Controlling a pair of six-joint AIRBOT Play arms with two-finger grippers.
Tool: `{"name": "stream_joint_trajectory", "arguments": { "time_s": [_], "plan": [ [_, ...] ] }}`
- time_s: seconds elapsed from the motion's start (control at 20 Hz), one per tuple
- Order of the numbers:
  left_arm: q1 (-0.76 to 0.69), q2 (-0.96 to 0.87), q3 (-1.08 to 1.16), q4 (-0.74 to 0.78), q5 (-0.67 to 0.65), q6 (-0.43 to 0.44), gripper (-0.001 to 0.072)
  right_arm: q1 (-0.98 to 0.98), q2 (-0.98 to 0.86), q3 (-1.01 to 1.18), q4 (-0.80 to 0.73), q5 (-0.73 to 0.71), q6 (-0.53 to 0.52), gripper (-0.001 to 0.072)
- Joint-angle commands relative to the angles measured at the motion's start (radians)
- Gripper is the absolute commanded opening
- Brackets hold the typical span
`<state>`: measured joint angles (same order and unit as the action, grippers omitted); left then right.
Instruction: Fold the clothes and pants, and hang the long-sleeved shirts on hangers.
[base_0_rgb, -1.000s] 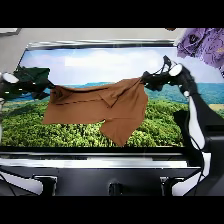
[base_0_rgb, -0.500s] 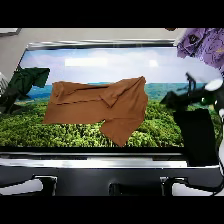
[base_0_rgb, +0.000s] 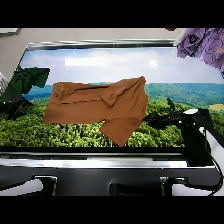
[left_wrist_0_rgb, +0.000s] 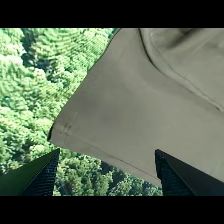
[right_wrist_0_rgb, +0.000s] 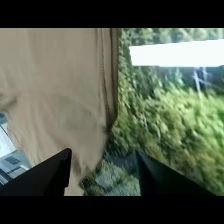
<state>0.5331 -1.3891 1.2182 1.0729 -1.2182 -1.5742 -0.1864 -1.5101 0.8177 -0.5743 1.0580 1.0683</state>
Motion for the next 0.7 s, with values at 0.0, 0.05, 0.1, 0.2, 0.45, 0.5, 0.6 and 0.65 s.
{"name": "stream_joint_trajectory", "arguments": {
  "time_s": [0.0,0.05,0.1,0.2,0.45,0.5,0.6,0.65],
  "plan": [
    [-0.001,0.002,-0.004,0.001,0.006,0.000,0.0676,0.023,-0.036,-0.018,0.118,-0.089,-0.083,0.0486],
    [-0.001,0.002,-0.004,0.000,0.006,0.000,0.0676,0.023,-0.038,-0.018,0.130,-0.099,-0.089,0.0485],
    [-0.001,0.002,-0.004,0.000,0.006,0.000,0.0676,0.030,-0.041,-0.018,0.137,-0.100,-0.093,0.0485],
    [-0.001,0.001,-0.004,0.001,0.006,-0.001,0.0677,0.050,-0.056,-0.018,0.145,-0.094,-0.097,0.0481],
    [0.040,0.000,-0.016,-0.002,-0.001,0.058,0.0678,0.083,-0.065,-0.013,0.143,-0.114,-0.097,0.0027],
    [0.059,0.000,-0.037,-0.019,0.006,0.092,0.0678,0.083,-0.054,-0.009,0.143,-0.120,-0.097,0.0026],
    [0.095,0.000,-0.104,-0.088,0.034,0.192,0.0678,0.084,-0.028,0.004,0.143,-0.119,-0.090,0.0026],
    [0.108,0.000,-0.144,-0.117,0.056,0.234,0.0678,0.084,-0.013,0.006,0.145,-0.115,-0.080,0.0027]
  ]
}}
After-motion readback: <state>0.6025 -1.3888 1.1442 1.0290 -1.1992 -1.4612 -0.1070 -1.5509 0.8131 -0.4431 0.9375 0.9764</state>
